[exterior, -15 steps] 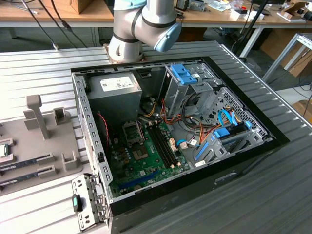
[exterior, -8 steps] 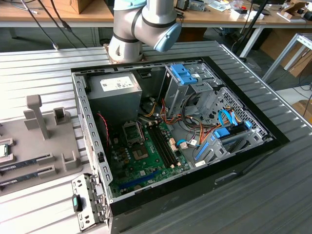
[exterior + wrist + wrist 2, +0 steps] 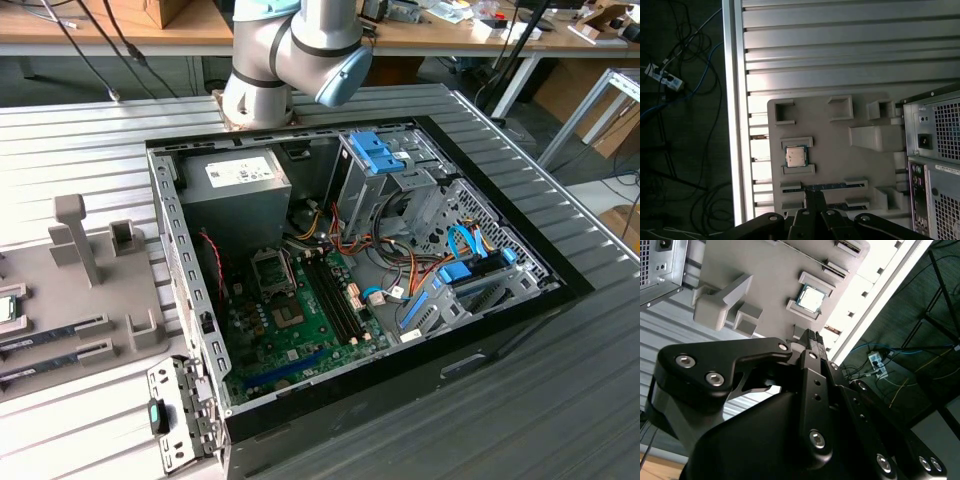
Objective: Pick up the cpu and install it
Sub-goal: 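Reach for the cpu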
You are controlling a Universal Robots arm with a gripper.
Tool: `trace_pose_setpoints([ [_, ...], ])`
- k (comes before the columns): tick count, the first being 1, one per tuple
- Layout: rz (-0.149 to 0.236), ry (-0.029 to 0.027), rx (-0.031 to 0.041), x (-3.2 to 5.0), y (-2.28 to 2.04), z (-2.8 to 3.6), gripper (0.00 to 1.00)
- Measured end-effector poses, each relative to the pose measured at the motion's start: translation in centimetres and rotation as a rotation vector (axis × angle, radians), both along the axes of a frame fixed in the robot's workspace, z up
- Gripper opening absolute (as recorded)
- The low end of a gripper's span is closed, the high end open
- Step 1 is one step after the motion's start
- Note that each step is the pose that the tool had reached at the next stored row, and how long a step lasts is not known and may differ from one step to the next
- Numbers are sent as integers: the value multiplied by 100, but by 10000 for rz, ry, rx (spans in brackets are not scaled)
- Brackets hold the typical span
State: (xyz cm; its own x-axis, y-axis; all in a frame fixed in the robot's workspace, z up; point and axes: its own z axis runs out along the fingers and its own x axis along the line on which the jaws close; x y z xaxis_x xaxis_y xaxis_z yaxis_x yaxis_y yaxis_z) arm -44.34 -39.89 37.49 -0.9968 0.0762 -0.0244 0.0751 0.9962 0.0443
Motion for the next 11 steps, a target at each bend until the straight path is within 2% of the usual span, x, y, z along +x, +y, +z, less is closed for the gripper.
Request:
trace_pose_setpoints([
  [11,0,0,0,0,0,-28,11],
])
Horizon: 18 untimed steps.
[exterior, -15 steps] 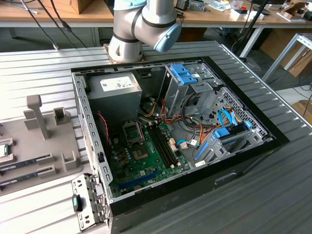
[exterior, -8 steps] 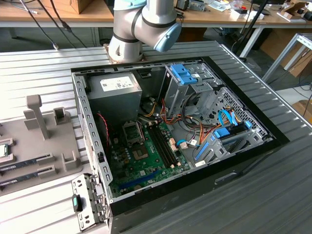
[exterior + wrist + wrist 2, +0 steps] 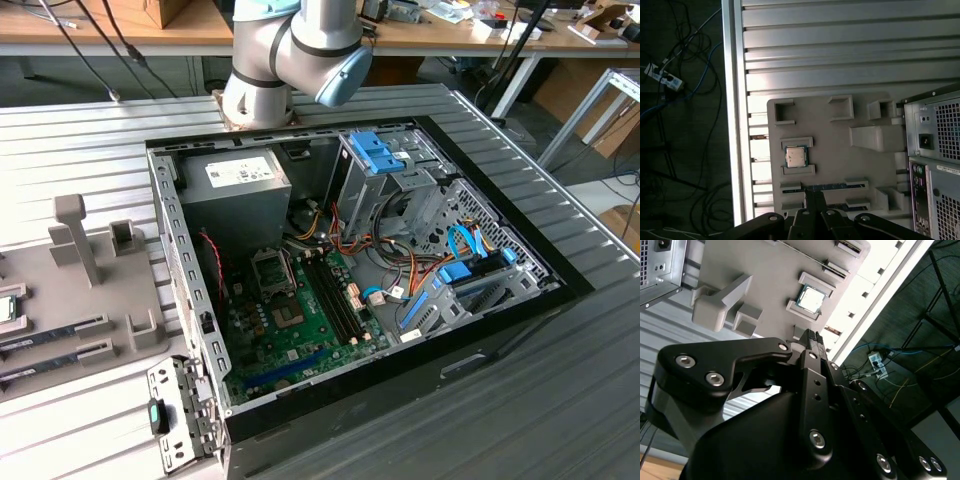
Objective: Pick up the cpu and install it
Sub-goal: 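Reach for the cpu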
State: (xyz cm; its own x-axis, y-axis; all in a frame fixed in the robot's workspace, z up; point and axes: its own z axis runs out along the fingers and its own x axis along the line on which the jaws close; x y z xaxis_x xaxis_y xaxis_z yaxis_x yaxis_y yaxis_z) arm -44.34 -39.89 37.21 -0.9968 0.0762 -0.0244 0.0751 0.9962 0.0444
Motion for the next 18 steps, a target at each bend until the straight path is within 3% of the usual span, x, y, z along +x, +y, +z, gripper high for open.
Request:
trace_pose_setpoints([
  [18,0,0,0,0,0,-36,11],
])
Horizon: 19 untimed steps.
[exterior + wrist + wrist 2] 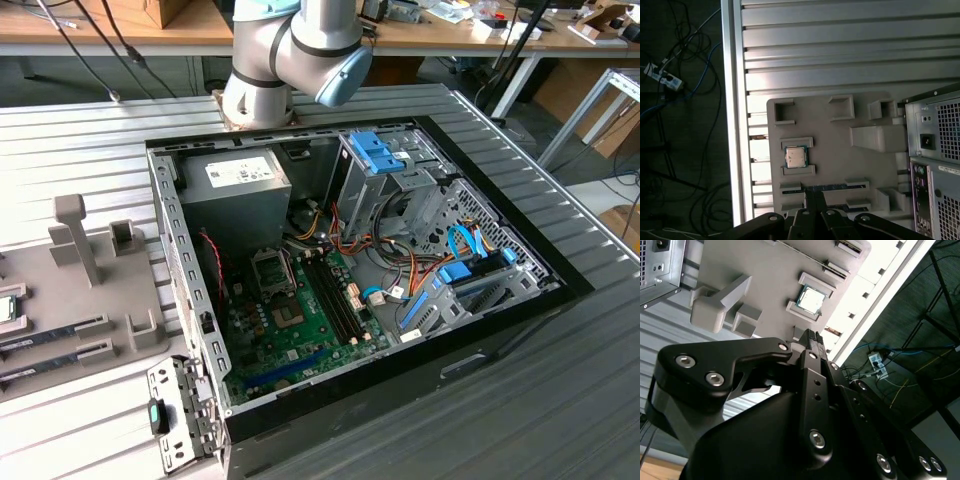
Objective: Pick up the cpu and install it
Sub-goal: 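Reach for the cpu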
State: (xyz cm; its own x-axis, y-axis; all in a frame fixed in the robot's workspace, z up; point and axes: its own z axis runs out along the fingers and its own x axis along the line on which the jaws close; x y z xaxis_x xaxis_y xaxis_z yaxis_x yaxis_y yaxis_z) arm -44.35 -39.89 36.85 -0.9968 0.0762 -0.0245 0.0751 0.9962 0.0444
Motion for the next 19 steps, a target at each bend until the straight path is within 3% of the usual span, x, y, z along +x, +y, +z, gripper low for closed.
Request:
trace_pose_setpoints([
  [19,0,0,0,0,0,-37,11],
])
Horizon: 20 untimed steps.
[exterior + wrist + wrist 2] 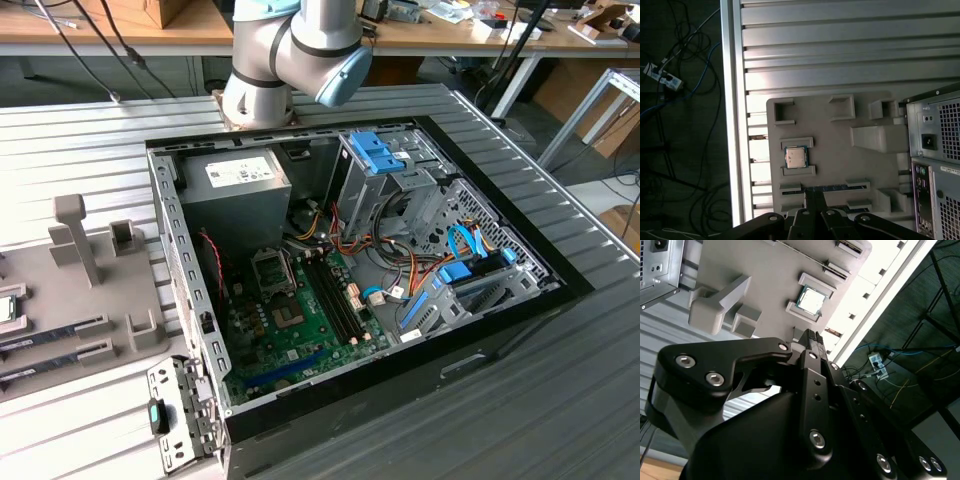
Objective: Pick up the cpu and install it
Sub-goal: 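Reach for the cpu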
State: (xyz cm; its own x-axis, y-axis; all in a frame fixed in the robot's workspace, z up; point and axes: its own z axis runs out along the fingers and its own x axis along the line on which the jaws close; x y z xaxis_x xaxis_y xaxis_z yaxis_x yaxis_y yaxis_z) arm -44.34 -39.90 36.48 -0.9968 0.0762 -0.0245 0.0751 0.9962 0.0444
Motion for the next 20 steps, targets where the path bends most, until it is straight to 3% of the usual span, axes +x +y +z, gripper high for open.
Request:
trace_pose_setpoints([
  [20,0,0,0,0,0,-45,11],
])
